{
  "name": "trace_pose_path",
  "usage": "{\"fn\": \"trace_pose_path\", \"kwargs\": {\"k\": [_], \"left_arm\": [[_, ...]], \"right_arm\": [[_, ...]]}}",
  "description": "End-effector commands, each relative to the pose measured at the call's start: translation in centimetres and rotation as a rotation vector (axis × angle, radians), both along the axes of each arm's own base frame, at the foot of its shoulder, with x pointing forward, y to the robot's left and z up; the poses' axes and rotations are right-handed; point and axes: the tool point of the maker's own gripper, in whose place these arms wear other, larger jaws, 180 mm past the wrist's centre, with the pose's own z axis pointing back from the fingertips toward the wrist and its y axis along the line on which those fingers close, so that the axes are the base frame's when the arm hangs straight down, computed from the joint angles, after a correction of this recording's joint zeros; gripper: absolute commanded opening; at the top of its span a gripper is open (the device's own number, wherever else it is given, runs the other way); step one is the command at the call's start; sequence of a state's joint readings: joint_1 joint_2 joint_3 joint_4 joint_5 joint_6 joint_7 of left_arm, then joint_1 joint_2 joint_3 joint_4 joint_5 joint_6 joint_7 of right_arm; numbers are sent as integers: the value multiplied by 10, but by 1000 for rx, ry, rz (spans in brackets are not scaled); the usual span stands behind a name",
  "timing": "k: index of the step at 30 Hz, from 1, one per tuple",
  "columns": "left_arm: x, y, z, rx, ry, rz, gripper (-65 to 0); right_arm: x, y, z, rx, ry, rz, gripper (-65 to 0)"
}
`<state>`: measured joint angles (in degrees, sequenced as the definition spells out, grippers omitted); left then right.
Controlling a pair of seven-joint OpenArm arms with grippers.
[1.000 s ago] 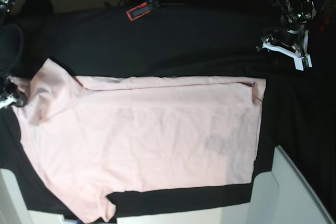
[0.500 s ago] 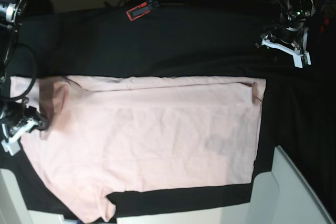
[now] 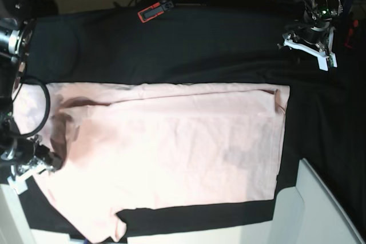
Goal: Fold the T-shirt properly
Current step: 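Move the right gripper onto the sleeve area and grasp the fabric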
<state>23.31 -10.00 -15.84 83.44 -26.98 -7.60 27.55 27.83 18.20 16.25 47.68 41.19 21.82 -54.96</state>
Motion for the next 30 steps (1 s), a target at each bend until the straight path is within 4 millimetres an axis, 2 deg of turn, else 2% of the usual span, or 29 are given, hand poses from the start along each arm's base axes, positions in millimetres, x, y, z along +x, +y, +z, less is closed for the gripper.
{"fn": "trace_pose_path", "kwargs": {"k": [1, 8, 20, 24, 28, 30], "left_arm": [[1, 5, 3, 12, -13, -2, -339], [-5, 7, -2, 10, 4, 5, -339], [-6, 8, -2, 12, 6, 7, -339], [-6, 7, -2, 10, 7, 3, -339], [-6, 7, -3, 9, 8, 4, -339], [-6, 7, -3, 9, 8, 4, -339]], "right_arm": [[20, -10, 22, 4, -68, -32, -647], [39, -18, 22, 41, -112, -123, -647], [52, -41, 18, 46, -244, -295, -634], [56, -47, 22, 51, -276, -337, -540], [58, -50, 26, 48, -302, -356, -357], [58, -54, 28, 38, -306, -354, -287]]}}
